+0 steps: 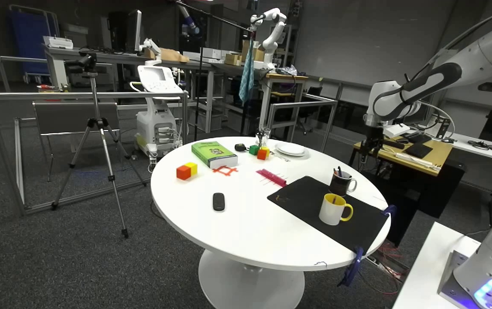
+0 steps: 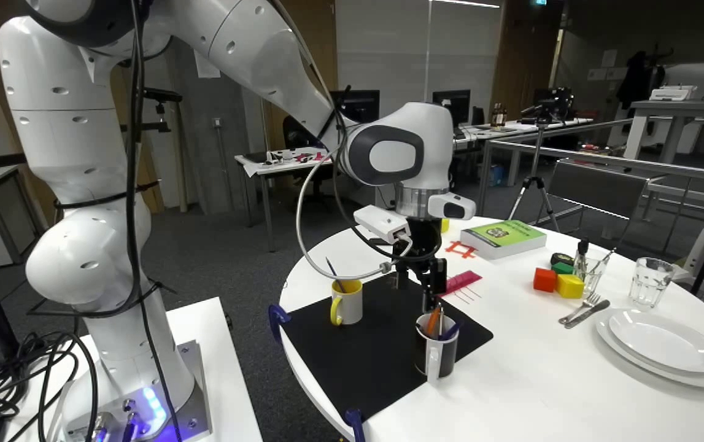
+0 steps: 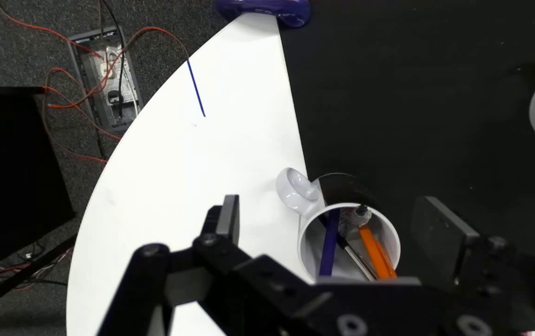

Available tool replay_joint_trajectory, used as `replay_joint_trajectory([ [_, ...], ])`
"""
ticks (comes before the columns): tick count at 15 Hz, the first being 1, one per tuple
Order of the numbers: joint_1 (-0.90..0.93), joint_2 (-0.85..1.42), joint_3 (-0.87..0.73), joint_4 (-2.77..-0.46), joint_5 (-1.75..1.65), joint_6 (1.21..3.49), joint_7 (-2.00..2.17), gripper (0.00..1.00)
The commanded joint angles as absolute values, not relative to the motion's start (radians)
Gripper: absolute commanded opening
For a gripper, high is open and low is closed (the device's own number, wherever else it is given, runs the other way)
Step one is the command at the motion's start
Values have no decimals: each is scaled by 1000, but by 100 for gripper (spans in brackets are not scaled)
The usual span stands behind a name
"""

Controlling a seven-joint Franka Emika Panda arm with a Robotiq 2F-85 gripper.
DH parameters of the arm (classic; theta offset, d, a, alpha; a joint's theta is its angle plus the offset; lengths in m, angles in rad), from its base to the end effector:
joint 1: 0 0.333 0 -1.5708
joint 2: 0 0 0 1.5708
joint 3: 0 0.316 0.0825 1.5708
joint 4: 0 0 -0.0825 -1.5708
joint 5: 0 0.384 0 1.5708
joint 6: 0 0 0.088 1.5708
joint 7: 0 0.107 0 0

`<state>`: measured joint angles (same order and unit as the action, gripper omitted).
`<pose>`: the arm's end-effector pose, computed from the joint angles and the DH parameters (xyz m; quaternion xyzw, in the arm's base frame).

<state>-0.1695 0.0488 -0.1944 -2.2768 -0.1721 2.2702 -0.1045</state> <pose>0.4809 -0.1877 0.3307 0.9946 -0.0722 -0.0426 0.0607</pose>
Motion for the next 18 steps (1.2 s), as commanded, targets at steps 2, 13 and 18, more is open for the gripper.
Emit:
replay_joint_trajectory([
  [2,-163,94,-185,-2266,-265,2305,-53,100],
  [13,-163,122,-174,-2250,-262,2268,-63,100],
  [18,-149,168,-173,-2226,-301,2278,-16,100],
])
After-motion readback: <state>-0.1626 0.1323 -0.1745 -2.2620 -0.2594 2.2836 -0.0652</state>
